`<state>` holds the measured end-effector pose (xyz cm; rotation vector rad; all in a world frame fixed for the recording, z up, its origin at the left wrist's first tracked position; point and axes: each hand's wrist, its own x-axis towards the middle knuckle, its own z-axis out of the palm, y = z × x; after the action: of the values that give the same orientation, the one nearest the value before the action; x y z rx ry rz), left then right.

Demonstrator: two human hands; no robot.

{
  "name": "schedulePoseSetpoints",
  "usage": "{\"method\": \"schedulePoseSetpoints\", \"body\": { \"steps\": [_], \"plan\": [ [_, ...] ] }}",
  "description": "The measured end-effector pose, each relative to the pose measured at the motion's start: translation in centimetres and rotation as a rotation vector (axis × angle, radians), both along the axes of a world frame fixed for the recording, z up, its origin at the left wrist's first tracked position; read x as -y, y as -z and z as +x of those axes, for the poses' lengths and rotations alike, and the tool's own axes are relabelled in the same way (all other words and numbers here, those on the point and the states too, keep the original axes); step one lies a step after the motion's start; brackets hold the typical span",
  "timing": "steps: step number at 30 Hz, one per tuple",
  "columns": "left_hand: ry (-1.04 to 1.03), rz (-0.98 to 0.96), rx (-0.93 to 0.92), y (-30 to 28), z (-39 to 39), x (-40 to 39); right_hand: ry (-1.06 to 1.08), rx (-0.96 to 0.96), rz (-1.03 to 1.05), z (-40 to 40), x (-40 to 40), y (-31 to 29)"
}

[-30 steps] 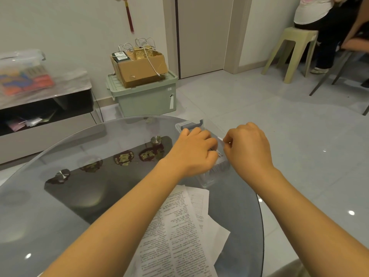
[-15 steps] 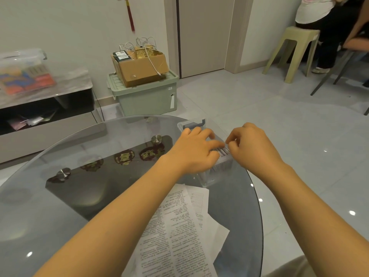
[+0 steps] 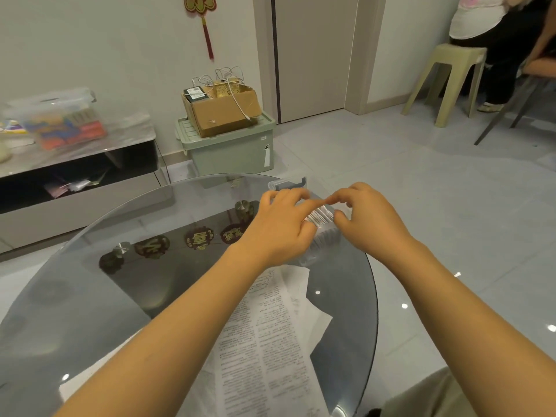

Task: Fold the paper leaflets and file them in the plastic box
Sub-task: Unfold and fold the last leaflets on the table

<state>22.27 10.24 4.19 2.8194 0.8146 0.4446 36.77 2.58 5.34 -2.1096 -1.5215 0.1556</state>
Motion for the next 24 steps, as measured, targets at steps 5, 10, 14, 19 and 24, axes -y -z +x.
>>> {"method": "schedulePoseSetpoints", "body": {
  "steps": [5, 10, 14, 19, 24],
  "plan": [
    [-0.078, -0.034, 0.029, -0.6, -4.1, 4.5, -0.148, 0.009, 0.005, -2.8, 2.5, -0.5],
    [-0.184, -0.144, -0.076, 0.4, -8.5, 9.1, -0.326, 0.026, -0.041, -6.0, 5.2, 0.0],
    [-0.199, -0.180, -0.143, 1.5, -11.6, 11.6, -0.447, 0.067, -0.123, -7.7, 7.2, 1.6],
    [-0.193, -0.258, -0.205, 2.6, -14.2, 13.1, -0.551, 0.097, -0.234, -8.8, 8.6, 2.9],
    [-0.119, -0.263, -0.303, 3.6, -15.8, 14.4, -0.662, 0.152, -0.355, -9.4, 10.2, 4.0]
  ]
}}
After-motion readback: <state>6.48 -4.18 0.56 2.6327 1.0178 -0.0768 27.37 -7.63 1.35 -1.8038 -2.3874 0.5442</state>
